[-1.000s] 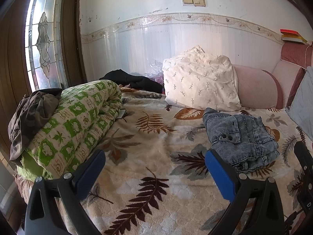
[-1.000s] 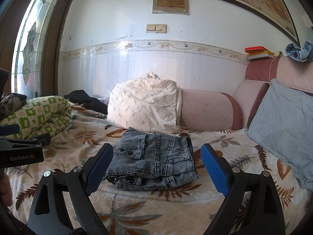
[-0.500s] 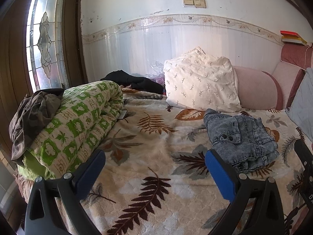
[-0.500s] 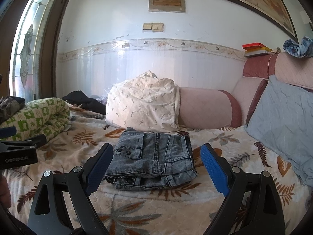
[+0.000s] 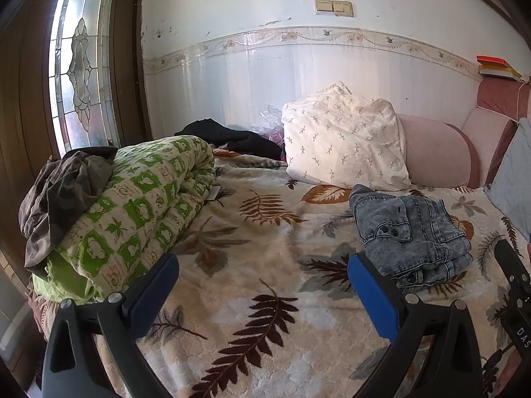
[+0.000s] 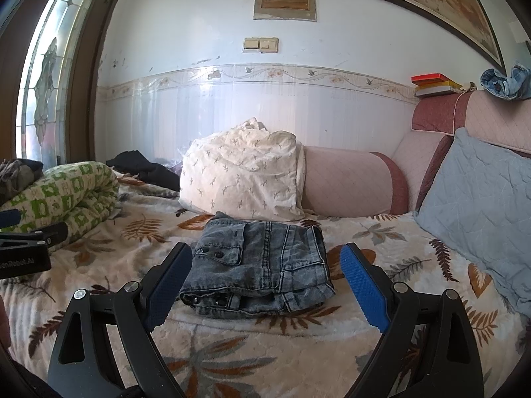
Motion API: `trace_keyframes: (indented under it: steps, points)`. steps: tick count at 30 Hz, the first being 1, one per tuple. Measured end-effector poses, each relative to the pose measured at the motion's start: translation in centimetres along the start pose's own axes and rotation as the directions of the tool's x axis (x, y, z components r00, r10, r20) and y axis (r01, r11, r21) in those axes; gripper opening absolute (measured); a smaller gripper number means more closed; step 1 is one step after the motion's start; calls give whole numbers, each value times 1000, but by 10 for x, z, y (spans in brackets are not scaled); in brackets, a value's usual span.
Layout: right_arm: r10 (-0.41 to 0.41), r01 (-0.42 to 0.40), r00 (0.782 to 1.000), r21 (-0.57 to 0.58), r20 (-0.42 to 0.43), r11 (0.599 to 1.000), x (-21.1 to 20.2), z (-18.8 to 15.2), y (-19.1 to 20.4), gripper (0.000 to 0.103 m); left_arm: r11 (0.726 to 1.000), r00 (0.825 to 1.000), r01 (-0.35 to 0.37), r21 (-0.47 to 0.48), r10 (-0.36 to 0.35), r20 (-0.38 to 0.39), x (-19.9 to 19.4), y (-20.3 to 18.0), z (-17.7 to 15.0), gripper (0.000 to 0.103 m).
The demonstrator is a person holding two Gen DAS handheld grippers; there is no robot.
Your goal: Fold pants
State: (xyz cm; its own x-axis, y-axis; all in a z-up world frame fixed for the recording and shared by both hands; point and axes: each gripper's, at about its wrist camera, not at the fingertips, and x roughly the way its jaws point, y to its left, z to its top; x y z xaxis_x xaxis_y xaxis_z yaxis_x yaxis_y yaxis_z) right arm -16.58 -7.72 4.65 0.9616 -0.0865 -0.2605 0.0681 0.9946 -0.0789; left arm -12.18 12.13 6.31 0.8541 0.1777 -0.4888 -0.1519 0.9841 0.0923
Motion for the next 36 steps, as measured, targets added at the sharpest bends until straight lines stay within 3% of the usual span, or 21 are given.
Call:
trace_keyframes:
  steps: [36]
  points:
    - [4,-4,1000,23,-27,1000,10,-1,0,91,1000,1000,-12,-1,12,-14,9,2,-2,103]
